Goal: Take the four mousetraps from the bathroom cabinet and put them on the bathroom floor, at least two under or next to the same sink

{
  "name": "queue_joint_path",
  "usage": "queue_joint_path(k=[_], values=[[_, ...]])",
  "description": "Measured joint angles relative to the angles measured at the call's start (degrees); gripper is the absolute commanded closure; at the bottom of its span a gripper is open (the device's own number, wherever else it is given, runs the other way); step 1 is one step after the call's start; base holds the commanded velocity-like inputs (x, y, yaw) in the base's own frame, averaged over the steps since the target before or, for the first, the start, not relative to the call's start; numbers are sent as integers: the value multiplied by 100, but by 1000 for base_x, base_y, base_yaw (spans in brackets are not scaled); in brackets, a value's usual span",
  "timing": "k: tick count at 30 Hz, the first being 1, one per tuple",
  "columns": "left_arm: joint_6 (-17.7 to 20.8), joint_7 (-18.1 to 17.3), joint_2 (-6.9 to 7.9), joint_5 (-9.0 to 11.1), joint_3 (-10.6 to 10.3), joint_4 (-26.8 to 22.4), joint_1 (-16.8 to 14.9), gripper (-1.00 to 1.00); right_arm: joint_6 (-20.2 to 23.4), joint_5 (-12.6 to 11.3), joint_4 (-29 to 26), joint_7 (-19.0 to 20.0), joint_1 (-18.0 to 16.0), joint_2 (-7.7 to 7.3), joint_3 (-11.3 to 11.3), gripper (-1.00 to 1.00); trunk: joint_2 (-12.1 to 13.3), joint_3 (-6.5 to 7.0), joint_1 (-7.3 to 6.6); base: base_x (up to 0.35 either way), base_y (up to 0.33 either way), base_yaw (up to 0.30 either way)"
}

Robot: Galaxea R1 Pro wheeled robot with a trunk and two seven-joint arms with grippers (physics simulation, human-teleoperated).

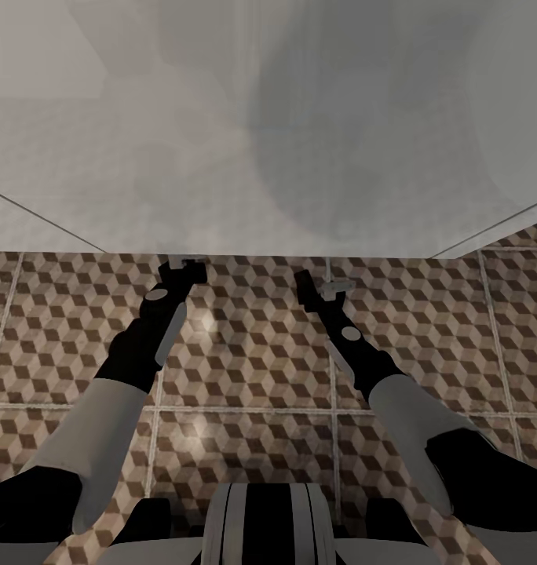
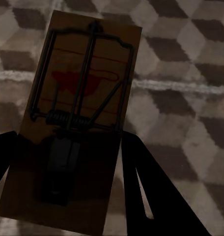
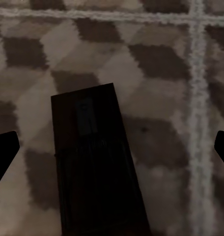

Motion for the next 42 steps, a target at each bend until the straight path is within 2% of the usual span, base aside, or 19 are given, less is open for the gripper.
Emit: queue_joint_path(k=[16, 42], values=[[40, -268, -94, -1, 4, 169, 0, 100, 0, 0, 4, 0, 0, 10, 0, -100, 0, 0, 0, 0, 0, 0], [16, -282, -101, -1, -6, 119, 0, 100, 0, 2, 6, 7, 8, 18, 1, -100, 0, 0, 0, 0, 0, 0]])
